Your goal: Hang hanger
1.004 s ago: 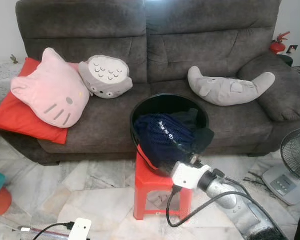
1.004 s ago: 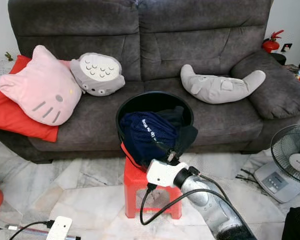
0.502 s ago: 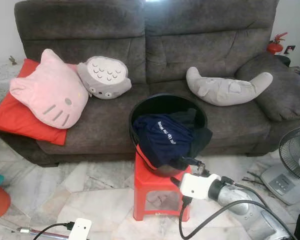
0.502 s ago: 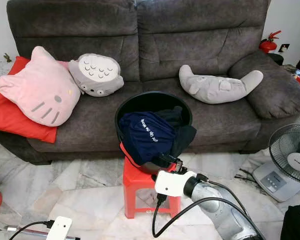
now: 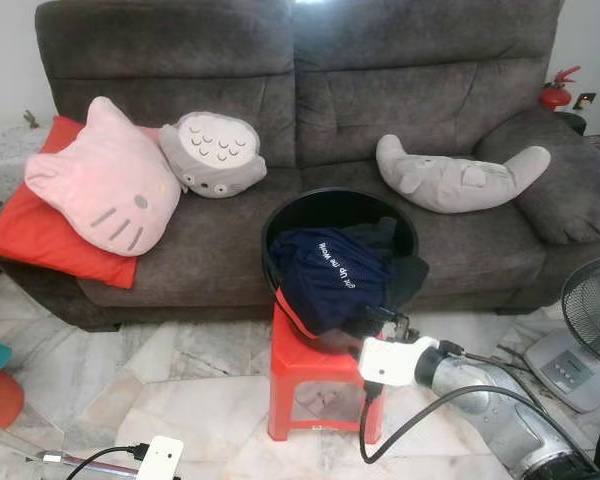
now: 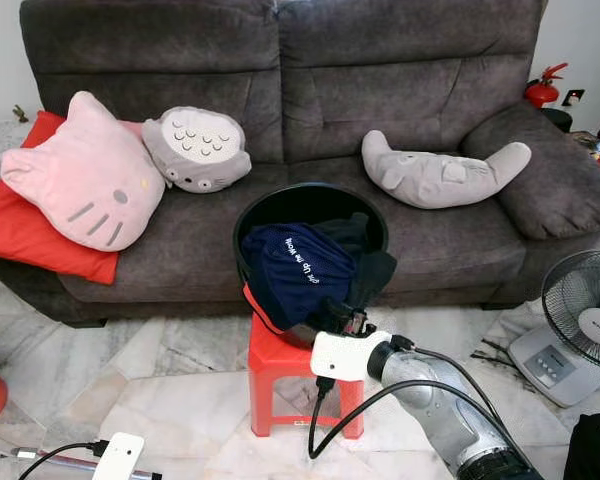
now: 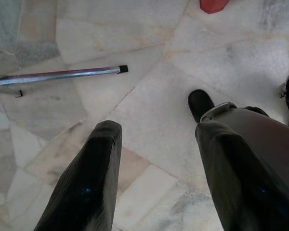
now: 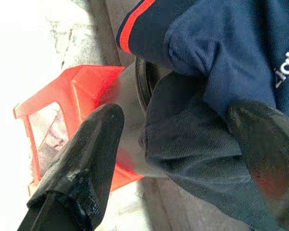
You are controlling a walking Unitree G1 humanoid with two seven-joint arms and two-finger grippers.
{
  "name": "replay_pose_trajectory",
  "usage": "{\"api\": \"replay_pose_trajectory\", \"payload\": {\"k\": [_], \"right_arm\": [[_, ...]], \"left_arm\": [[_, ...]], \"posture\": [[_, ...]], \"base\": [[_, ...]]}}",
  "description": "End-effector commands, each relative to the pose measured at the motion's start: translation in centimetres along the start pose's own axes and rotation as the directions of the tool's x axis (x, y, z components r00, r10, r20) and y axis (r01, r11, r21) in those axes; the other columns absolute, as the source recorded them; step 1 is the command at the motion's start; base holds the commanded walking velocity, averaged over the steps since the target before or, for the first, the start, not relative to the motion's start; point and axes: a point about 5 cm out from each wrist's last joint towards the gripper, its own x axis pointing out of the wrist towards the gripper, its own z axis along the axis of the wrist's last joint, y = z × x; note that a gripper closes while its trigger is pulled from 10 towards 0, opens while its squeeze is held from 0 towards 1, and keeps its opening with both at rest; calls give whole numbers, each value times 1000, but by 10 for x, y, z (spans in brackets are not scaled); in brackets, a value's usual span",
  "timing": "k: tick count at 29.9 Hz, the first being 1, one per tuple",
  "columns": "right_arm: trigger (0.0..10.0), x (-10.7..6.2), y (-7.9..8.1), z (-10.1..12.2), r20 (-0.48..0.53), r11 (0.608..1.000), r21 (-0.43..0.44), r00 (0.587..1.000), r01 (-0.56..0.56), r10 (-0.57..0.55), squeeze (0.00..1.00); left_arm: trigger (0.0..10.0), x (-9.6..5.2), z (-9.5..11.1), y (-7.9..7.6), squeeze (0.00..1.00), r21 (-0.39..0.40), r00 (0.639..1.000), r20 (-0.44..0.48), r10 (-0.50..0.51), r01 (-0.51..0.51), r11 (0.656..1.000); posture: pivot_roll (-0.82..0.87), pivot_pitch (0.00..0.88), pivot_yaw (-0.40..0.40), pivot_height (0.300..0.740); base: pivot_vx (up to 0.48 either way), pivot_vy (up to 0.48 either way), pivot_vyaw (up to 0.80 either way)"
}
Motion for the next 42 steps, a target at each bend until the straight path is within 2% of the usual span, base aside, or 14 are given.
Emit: {"api": "replay_pose_trajectory", "payload": {"k": [1,10,20,33,34,35,42], "right_arm": [[10000,4,-6,3,5,1000,-16,1000,8,-8,0],[10000,10,-19,9,30,993,-53,994,108,-107,0],[10000,17,-19,10,43,994,-72,996,82,-79,0],[10000,29,-30,12,51,987,-108,992,120,-115,0],[4078,30,-32,11,47,984,-121,991,130,-125,0],[39,30,-32,11,46,984,-122,991,130,-125,0],[0,32,-32,11,52,983,-117,989,141,-136,0]], "left_arm": [[10000,0,-2,3,0,5,1000,-10,10,-10,1000],[10000,-1,-2,3,0,7,1000,-9,14,-14,1000],[10000,-1,-2,3,0,9,1000,-8,13,-13,1000],[10000,0,-2,3,0,9,1000,-3,21,-21,1000],[10000,0,-2,3,0,9,1000,-3,22,-21,1000],[10000,0,-2,3,0,9,1000,-3,22,-22,1000],[10000,-1,-2,4,0,12,1000,-1,27,-27,1000]], "posture": [[-170,0,53,740],[-166,0,54,740],[-167,0,56,740],[-158,0,56,740],[-158,0,56,740],[-158,0,56,740],[-157,0,57,740]], "base": [[0,0,0],[0,0,0],[0,0,0],[0,0,0],[0,0,0],[0,0,0],[0,0,0]]}}
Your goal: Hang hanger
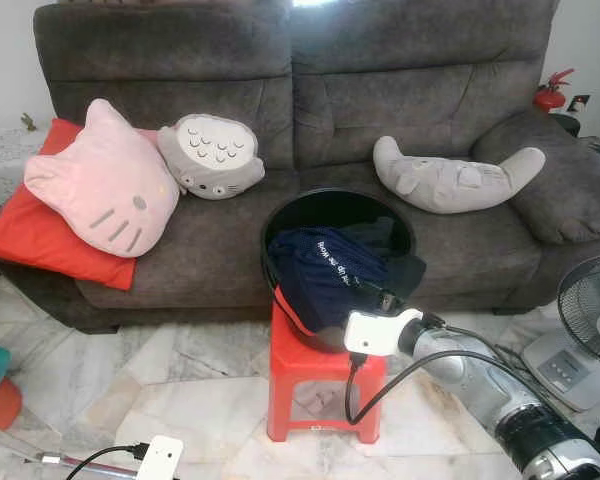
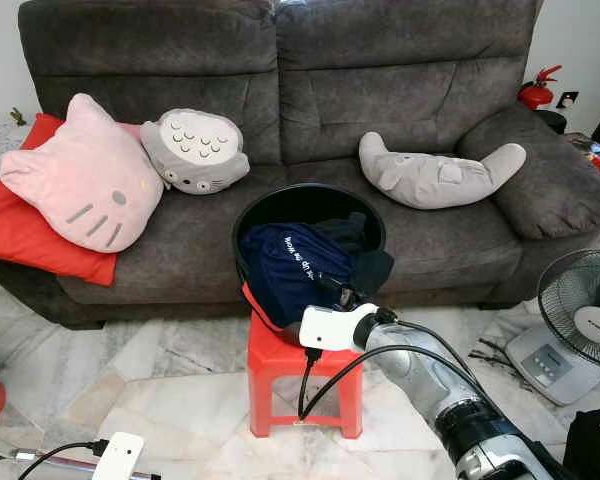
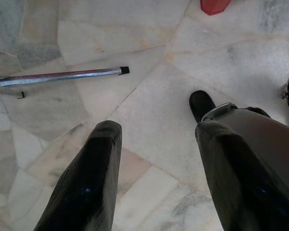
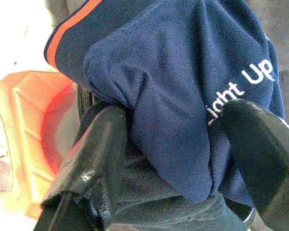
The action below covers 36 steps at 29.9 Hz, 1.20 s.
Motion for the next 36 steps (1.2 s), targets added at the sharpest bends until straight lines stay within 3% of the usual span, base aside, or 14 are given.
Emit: {"api": "replay_pose_trajectory", "payload": {"k": [1,22,28,32,36], "right_arm": [[0,3,-3,5,28,1000,-4,1000,10,-10,0],[0,6,-7,9,56,999,8,997,52,-52,0],[0,4,-22,6,47,991,60,992,118,-121,0],[0,-4,-46,0,35,976,81,978,202,-205,0],[0,-7,-55,-3,29,970,83,973,228,-231,0]], "left_arm": [[10000,-1,-2,3,0,10,1000,-3,21,-21,1000],[10000,-1,-1,5,0,15,999,1,41,-41,999],[10000,0,-1,4,0,15,999,1,43,-43,999],[10000,0,-1,4,0,15,999,1,39,-39,999],[10000,0,-1,4,0,15,999,1,38,-38,999]], "posture": [[-157,0,57,740],[-157,0,59,740],[-162,0,62,740],[-164,0,63,740],[-164,0,63,740]], "base": [[0,0,0],[0,0,0],[0,0,0],[0,0,0],[0,0,0]]}}
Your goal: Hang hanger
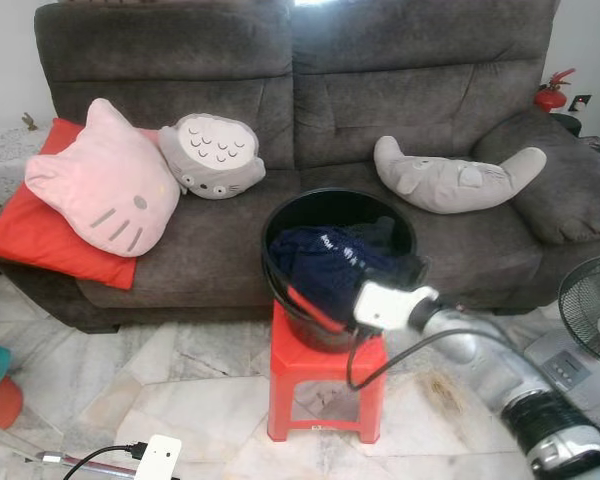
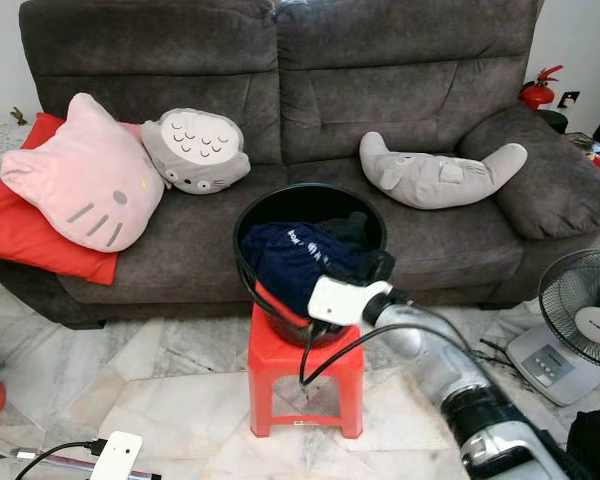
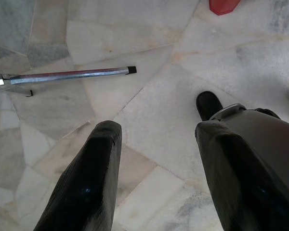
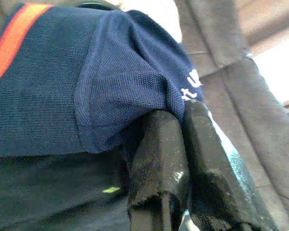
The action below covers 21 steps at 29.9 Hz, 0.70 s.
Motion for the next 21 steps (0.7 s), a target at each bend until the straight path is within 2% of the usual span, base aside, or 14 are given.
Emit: {"api": "replay_pose_trajectory", "payload": {"k": [1,2,4,5,6,7,8,11,13,17,21], "right_arm": [[0,-1,-23,1,12,998,9,998,68,-68,0],[0,-3,-36,-1,13,996,8,996,92,-92,0],[0,-3,-36,-1,13,996,8,996,92,-92,0],[0,-6,-49,-2,20,994,7,993,112,-112,0],[0,-6,-49,-2,20,994,7,993,112,-112,0],[0,-7,-64,-1,31,991,5,990,137,-137,0],[0,-7,-64,-1,31,991,5,990,137,-137,0],[0,-9,-102,16,125,985,-29,979,167,-163,0],[0,-9,-105,19,138,985,-31,977,170,-165,0],[0,-9,-123,42,239,984,-9,956,177,-169,0],[0,-9,-127,47,259,987,3,953,163,-158,0]], "left_arm": [[10000,0,-1,2,0,13,1000,-1,6,-6,1000],[10000,0,-1,2,0,14,1000,-1,5,-5,1000],[10000,0,-1,2,0,14,1000,-1,5,-5,1000],[10000,0,-1,2,0,15,1000,-1,4,-4,1000],[10000,0,-1,2,0,15,1000,-1,4,-4,1000],[10000,0,-1,2,0,14,1000,0,3,-3,1000],[10000,0,-1,2,0,14,1000,0,3,-3,1000],[10000,0,0,1,0,12,1000,0,2,-2,1000],[10000,0,0,1,0,11,1000,1,2,-2,1000],[10000,0,0,1,0,13,1000,1,3,-3,1000],[10000,0,0,1,0,11,1000,0,3,-3,1000]], "posture": [[-164,0,63,740],[-174,0,67,740],[-174,0,67,740],[-174,0,67,740],[-174,0,67,740],[-174,0,67,740],[-174,0,67,740],[-176,0,70,740],[-176,0,70,740],[-177,0,70,740],[-177,0,70,740]], "base": [[0,0,0],[0,0,0],[0,0,0],[0,0,0],[0,0,0],[0,0,0],[0,0,0],[0,0,0],[0,0,0],[0,0,0],[0,0,0]]}}
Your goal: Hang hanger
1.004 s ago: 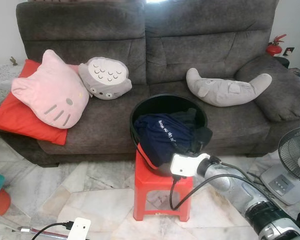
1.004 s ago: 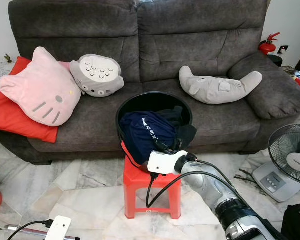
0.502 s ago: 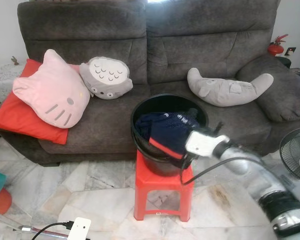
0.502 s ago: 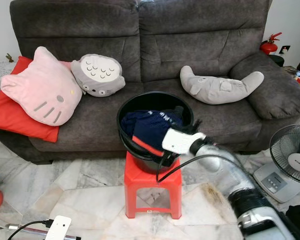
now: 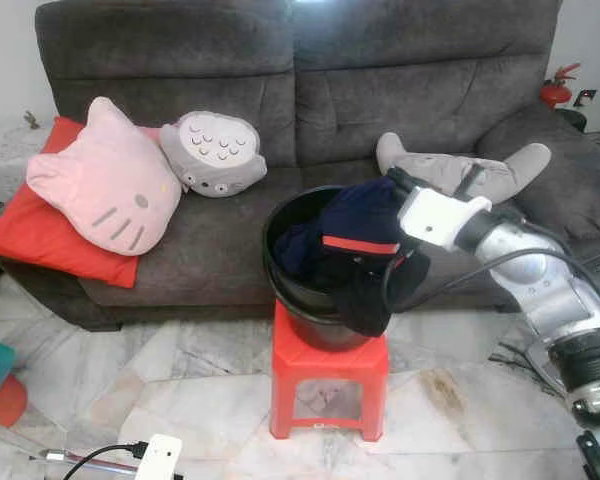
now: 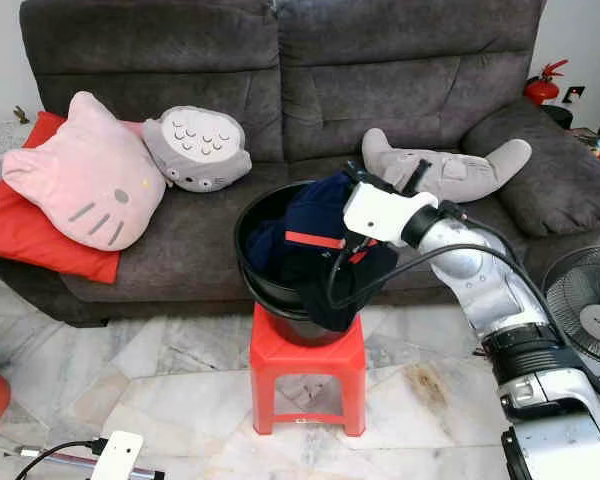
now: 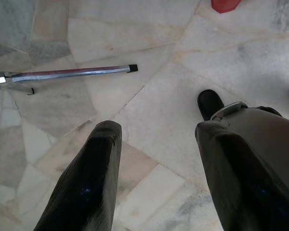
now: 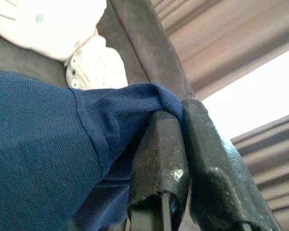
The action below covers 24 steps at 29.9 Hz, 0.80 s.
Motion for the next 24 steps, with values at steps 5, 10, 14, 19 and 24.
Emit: {"api": "replay_pose_trajectory", "payload": {"k": [5,10,14,19,24], "right_arm": [[0,1,-3,7,33,998,6,997,-65,65,0],[0,-6,-1,0,-8,992,28,992,-125,125,0],[0,-20,10,-24,-152,977,14,966,-210,210,0],[0,-32,30,-43,-245,953,63,922,-295,301,0],[0,-45,36,-57,-318,948,99,894,-301,317,0]], "left_arm": [[10000,0,-1,2,0,11,1000,-4,2,-2,1000],[10000,0,-1,2,0,11,1000,-3,2,-2,1000],[10000,0,-1,2,0,12,1000,-5,-1,1,1000],[10000,0,-1,2,0,12,1000,-6,-5,5,1000],[10000,0,-2,2,0,12,1000,-7,-9,9,1000]], "posture": [[-174,0,70,740],[-179,0,73,740],[-179,0,72,740],[-179,0,73,740],[-182,0,77,740]], "base": [[0,0,0],[0,0,0],[0,0,0],[0,0,0],[0,0,0]]}}
